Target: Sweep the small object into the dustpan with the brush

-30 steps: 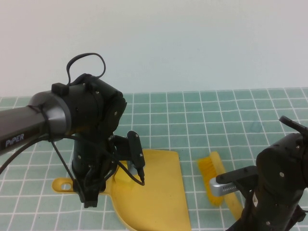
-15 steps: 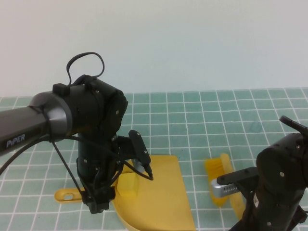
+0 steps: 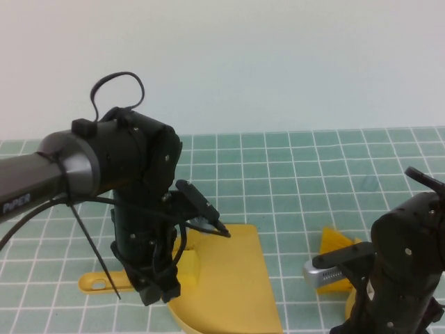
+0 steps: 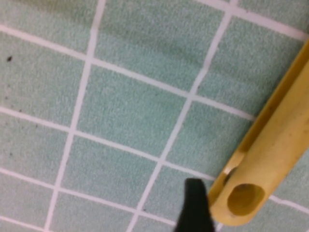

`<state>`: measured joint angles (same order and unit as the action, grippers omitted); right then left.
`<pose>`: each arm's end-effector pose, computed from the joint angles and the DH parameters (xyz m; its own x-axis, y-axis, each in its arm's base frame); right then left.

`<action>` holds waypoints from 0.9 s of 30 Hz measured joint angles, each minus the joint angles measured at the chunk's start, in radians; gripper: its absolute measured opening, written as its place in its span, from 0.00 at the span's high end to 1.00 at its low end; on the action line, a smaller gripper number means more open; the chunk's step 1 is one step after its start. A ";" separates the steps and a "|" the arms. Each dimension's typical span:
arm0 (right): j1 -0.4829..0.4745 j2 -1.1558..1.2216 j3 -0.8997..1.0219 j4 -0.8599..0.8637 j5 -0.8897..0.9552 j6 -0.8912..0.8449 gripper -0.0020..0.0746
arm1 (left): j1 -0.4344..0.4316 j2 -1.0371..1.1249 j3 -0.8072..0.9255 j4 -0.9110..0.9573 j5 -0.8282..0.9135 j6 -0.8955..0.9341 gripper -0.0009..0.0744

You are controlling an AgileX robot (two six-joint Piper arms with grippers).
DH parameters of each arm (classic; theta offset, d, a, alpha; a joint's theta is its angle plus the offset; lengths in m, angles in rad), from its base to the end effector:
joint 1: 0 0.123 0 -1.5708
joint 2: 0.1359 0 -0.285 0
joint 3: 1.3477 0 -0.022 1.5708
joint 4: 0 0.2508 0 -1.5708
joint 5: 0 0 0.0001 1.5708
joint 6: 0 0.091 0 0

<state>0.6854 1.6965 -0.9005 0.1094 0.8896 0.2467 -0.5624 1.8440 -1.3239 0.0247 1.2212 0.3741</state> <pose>0.2088 0.1807 0.1611 -0.9310 -0.3616 0.0498 -0.3576 0.9310 0.0729 0.2910 -0.1809 0.2086 -0.5825 0.8083 0.0857 0.8108 0.5853 -0.0096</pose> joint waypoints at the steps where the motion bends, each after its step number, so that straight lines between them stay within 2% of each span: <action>1: 0.000 -0.004 0.000 0.000 0.002 -0.013 0.33 | 0.000 -0.008 0.000 -0.012 0.000 -0.004 0.62; 3: 0.000 -0.023 0.000 -0.003 0.004 -0.034 0.47 | 0.000 -0.038 0.000 -0.049 0.000 -0.005 0.79; 5: 0.000 -0.062 0.000 -0.009 0.004 -0.047 0.67 | 0.000 -0.065 -0.014 -0.089 0.006 -0.003 0.91; 7: 0.000 -0.109 0.000 -0.024 -0.011 -0.051 0.83 | 0.000 -0.094 -0.052 -0.137 0.006 -0.014 0.95; 9: 0.000 -0.164 0.000 -0.037 -0.030 -0.056 0.91 | 0.000 -0.131 -0.104 -0.196 0.006 -0.027 0.97; 12: 0.000 -0.273 -0.013 -0.109 -0.055 -0.050 0.96 | 0.000 -0.186 -0.186 -0.291 0.009 -0.061 0.98; 15: 0.000 -0.405 -0.036 -0.269 -0.076 0.022 0.97 | 0.000 -0.242 -0.252 -0.399 0.013 -0.094 0.99; 23: 0.000 -0.836 0.033 -0.908 -0.115 0.420 0.97 | 0.000 -0.349 -0.314 -0.468 0.017 -0.085 0.99; 27: 0.000 -1.001 0.171 -1.064 -0.136 0.628 0.97 | 0.000 -0.361 -0.314 -0.479 0.020 -0.089 0.99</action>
<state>0.6854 0.6956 -0.7299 -0.9547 0.7540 0.8745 -0.5624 1.4829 -1.6378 -0.4539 1.2407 0.2847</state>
